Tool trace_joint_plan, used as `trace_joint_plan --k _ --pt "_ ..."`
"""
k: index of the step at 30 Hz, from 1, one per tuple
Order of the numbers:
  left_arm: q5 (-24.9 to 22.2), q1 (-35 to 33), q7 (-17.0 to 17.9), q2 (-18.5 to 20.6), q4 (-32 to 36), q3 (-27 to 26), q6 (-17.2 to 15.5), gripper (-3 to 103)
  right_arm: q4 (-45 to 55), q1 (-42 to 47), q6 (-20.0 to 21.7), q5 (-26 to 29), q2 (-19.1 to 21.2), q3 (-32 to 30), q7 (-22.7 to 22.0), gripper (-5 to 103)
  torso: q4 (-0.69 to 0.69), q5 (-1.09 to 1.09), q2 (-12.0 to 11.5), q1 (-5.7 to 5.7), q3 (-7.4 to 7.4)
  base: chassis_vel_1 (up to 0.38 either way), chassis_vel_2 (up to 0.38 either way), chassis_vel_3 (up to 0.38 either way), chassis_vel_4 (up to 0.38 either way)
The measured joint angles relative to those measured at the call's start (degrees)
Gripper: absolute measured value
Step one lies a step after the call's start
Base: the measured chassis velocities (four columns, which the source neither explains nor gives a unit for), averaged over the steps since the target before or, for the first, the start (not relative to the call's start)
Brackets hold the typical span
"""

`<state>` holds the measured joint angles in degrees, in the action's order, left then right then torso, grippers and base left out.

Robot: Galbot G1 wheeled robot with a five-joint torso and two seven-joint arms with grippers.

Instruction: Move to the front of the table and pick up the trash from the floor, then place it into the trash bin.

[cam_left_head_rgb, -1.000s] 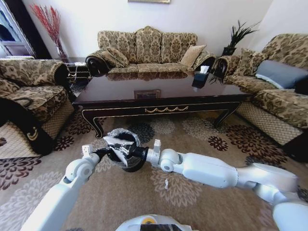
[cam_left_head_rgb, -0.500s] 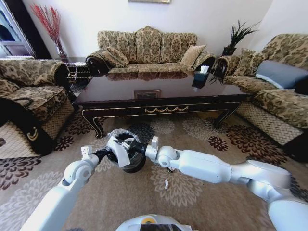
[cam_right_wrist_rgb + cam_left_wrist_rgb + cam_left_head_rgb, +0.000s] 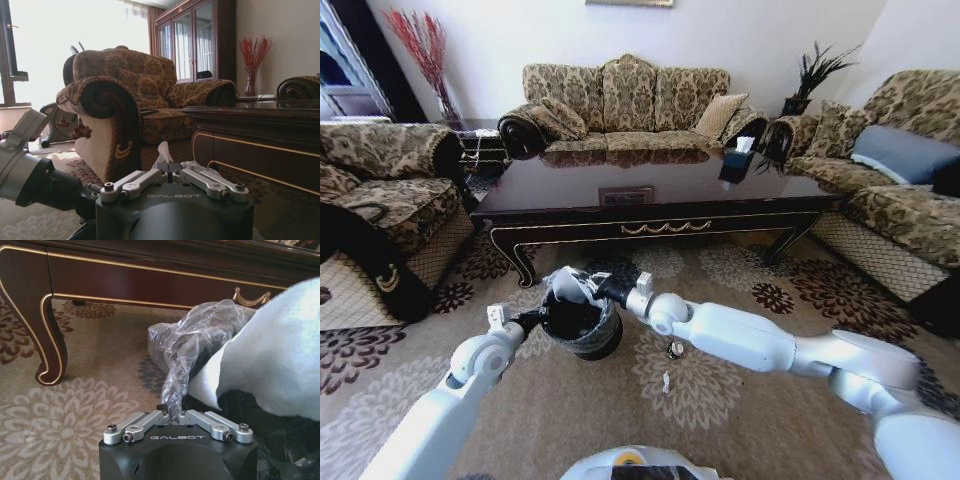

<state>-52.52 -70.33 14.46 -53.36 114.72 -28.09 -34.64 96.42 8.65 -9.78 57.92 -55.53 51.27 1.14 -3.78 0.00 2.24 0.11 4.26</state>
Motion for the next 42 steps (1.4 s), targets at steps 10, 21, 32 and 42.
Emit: trace_joint_plan --k 10,21,32,42 --pt "0.14 -1.09 0.00 0.00 0.62 -0.73 0.00 2 0.80 0.02 0.22 -3.05 1.30 0.01 -0.04 33 0.00 0.00 0.00 0.00 0.00 0.000 0.000 0.000 0.000" --pt "0.41 -2.51 0.01 -0.23 1.09 -1.54 0.01 2 1.36 -0.76 0.00 -3.05 3.40 -0.67 7.75 71 0.00 0.00 0.00 0.00 0.00 0.000 0.000 0.000 0.000" --pt "0.35 -2.55 0.00 0.25 1.31 -1.99 0.13 2 0.44 -0.79 -1.73 -6.93 6.79 -1.04 19.86 100 0.00 0.00 0.00 0.00 0.00 0.000 0.000 0.000 0.000" --pt "0.14 -2.99 -0.01 0.37 1.85 -2.64 0.18 2 -1.49 -1.27 -2.70 -12.13 7.16 -1.10 21.84 100 0.00 0.00 0.00 0.00 0.00 0.000 0.000 0.000 0.000"
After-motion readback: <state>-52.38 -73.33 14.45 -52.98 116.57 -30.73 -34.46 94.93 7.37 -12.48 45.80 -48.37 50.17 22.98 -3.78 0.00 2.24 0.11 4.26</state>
